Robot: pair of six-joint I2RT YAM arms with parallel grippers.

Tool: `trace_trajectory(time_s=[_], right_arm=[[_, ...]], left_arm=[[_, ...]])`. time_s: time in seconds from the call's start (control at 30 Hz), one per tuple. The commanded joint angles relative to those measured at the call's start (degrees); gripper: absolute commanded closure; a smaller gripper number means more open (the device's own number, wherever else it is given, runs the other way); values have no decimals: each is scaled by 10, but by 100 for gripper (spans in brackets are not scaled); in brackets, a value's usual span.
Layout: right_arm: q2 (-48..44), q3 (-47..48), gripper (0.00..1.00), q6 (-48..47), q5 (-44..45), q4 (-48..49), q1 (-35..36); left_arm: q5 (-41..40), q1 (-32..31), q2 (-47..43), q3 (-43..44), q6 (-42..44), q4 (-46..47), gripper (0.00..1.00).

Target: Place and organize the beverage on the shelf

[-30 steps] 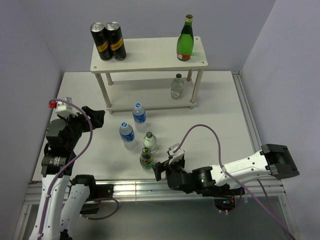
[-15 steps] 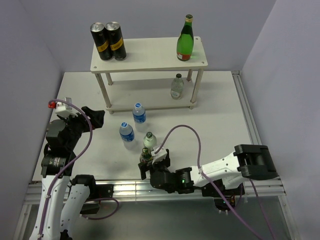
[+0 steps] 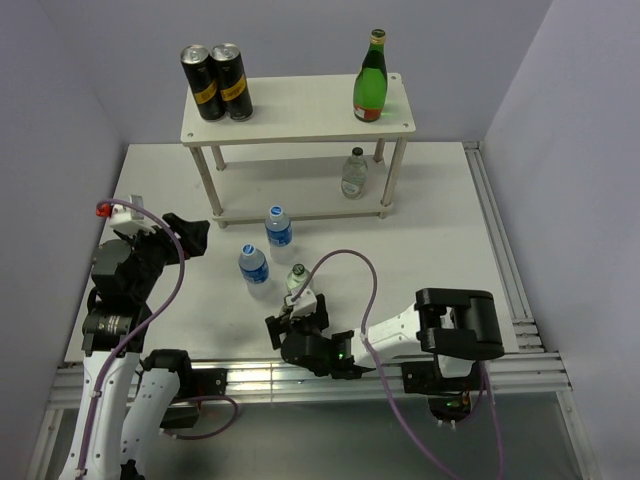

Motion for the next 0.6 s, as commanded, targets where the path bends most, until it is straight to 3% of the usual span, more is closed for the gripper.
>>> trace_trajectory(time_s=[0.0,0.1,0.2,0.23,0.3,0.33,0.4,0.57], right_arm=[[16,25,0,-4,31,55,-5],[22,24,7,-7,38,65,-6],[21,16,37,-4,49,74,-5],[20,14,51,-5,54,74,-6],[17,10,67,-3,61,70,-6],[15,8,86,-4,64,69,-5],[-3,5,99,-5,64,55,-5],[-131,23,100,-41,94,-28,14]], left_arm=[[8,3,1,1,7,19,1],[9,3,2,2,8,19,1],[9,3,5,2,8,19,1],[9,3,5,2,8,19,1],[9,3,5,2,8,20,1],[9,3,5,2,8,19,1],[9,3,6,3,8,19,1],[6,3,6,3,8,19,1]])
